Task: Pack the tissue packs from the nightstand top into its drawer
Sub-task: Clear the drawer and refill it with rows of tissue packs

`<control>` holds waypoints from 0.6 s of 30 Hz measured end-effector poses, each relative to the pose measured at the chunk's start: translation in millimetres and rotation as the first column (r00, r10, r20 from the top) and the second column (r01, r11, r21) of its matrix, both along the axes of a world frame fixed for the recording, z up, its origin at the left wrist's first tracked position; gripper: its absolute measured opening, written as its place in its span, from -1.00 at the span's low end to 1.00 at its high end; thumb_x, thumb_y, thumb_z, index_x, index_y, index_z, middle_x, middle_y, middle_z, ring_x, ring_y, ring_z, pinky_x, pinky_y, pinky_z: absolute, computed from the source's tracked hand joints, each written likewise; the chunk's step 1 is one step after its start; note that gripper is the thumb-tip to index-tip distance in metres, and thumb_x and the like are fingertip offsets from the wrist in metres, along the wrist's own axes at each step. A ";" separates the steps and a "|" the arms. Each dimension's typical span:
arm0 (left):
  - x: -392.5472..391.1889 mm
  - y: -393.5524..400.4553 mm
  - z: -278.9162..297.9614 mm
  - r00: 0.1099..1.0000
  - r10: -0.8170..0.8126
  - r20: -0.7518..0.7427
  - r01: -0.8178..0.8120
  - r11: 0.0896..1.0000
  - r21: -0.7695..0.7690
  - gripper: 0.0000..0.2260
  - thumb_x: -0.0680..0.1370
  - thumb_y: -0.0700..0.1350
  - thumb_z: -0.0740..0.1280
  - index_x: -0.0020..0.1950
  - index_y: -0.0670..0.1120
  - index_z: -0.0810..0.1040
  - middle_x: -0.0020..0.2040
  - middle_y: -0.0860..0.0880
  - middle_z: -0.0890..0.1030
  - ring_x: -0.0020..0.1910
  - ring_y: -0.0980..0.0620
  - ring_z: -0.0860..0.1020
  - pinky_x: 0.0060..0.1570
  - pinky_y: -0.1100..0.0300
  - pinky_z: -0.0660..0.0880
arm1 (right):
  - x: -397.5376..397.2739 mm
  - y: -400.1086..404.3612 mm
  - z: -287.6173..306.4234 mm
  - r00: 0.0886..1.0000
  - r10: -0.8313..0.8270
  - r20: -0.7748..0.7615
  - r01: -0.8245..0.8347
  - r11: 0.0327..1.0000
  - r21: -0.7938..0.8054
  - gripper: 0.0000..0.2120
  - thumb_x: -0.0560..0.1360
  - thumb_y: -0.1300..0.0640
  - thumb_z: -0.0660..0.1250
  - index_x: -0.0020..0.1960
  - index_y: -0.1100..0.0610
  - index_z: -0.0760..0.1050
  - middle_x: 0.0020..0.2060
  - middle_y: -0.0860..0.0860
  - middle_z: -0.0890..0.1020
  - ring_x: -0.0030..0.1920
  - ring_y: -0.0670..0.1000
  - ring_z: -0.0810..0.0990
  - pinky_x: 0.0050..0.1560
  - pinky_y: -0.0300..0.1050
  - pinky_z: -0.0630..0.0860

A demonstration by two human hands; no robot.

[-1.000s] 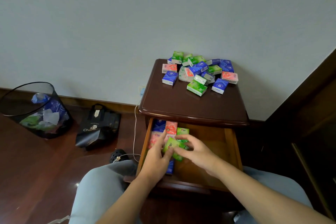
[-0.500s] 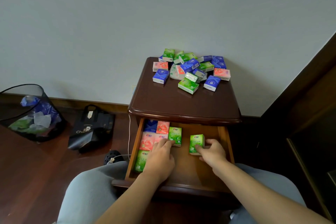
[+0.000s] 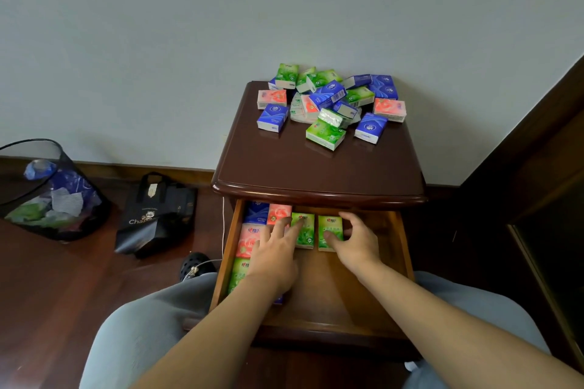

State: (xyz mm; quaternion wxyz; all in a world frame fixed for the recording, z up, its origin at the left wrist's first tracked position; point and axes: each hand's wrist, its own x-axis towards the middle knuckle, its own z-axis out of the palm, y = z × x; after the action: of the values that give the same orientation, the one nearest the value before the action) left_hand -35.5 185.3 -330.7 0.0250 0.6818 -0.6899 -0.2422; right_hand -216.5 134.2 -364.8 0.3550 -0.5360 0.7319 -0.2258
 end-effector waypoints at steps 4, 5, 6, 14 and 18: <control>4.5 2.0 -5.9 1.000 -0.010 -0.001 0.010 1.000 0.019 -0.12 0.53 -0.13 0.41 0.68 0.15 -0.06 0.66 0.08 0.01 0.64 -0.12 -0.03 0.58 -0.16 0.14 | 8.0 0.5 -4.7 1.000 0.016 0.003 -0.015 1.000 -0.014 -0.43 0.51 -0.06 0.54 0.46 -0.10 0.43 0.20 0.05 0.59 0.20 0.07 0.59 0.13 -0.06 0.60; 5.6 3.0 -6.8 1.000 -0.011 -0.013 0.011 1.000 0.020 -0.11 0.52 -0.11 0.42 0.68 0.14 -0.07 0.66 0.08 0.00 0.63 -0.11 -0.03 0.58 -0.16 0.13 | 9.0 0.8 -6.0 1.000 0.009 0.004 -0.009 1.000 -0.016 -0.43 0.51 -0.06 0.54 0.46 -0.10 0.43 0.20 0.05 0.59 0.19 0.06 0.59 0.13 -0.06 0.61; 6.8 4.3 -7.2 0.999 -0.015 -0.032 0.016 1.000 0.024 -0.09 0.50 -0.08 0.43 0.68 0.13 -0.08 0.65 0.09 0.00 0.63 -0.10 -0.04 0.57 -0.16 0.11 | 9.5 1.0 -6.9 1.000 0.001 0.009 0.000 1.000 -0.016 -0.43 0.51 -0.06 0.54 0.46 -0.11 0.43 0.21 0.05 0.58 0.18 0.06 0.58 0.11 -0.06 0.61; 13.3 11.7 -6.2 0.998 -0.061 0.031 0.058 0.994 0.088 0.04 0.44 -0.11 0.48 0.68 0.13 -0.20 0.66 0.09 -0.10 0.64 -0.16 -0.11 0.59 -0.18 0.02 | 9.4 1.0 -7.5 1.000 -0.018 0.023 0.019 1.000 -0.011 -0.43 0.51 -0.04 0.54 0.46 -0.11 0.42 0.22 0.04 0.57 0.10 -0.02 0.53 -0.01 -0.15 0.56; 11.4 10.5 -4.0 0.995 -0.091 0.041 0.088 0.993 0.079 0.04 0.44 -0.11 0.46 0.67 0.13 -0.21 0.66 0.09 -0.10 0.64 -0.16 -0.11 0.61 -0.22 0.01 | 10.7 1.1 -5.7 0.999 -0.039 0.032 0.039 0.999 -0.006 -0.39 0.50 -0.03 0.55 0.48 -0.07 0.40 0.23 0.04 0.57 0.18 0.04 0.56 0.11 -0.05 0.61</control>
State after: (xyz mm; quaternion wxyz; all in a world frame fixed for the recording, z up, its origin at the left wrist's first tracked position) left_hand -24.2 195.8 -334.7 -0.0277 0.6557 -0.7103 -0.2545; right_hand -205.8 135.2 -370.4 0.3603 -0.5191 0.7356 -0.2439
